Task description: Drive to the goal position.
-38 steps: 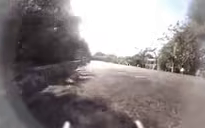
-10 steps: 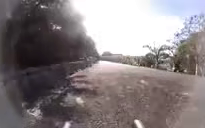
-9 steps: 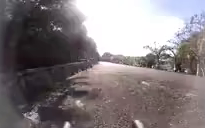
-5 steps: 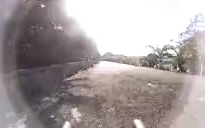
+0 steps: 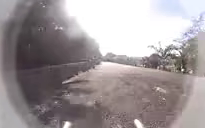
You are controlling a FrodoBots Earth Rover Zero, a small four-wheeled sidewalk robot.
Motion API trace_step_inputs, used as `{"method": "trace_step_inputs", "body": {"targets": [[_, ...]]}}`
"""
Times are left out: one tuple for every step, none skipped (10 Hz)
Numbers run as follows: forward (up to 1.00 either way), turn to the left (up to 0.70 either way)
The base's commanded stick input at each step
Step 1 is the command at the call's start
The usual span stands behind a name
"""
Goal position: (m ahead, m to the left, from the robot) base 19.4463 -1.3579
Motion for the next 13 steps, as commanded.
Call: {"method": "trace_step_inputs", "body": {"targets": [[0.70, 0.00], [0.70, 0.00], [0.70, 0.00], [0.70, 0.00], [0.70, 0.00], [0.70, 0.00], [0.70, 0.00], [0.70, 0.00], [0.70, 0.00], [0.70, 0.00], [0.70, 0.00], [0.70, -0.05], [0.70, -0.06]]}}
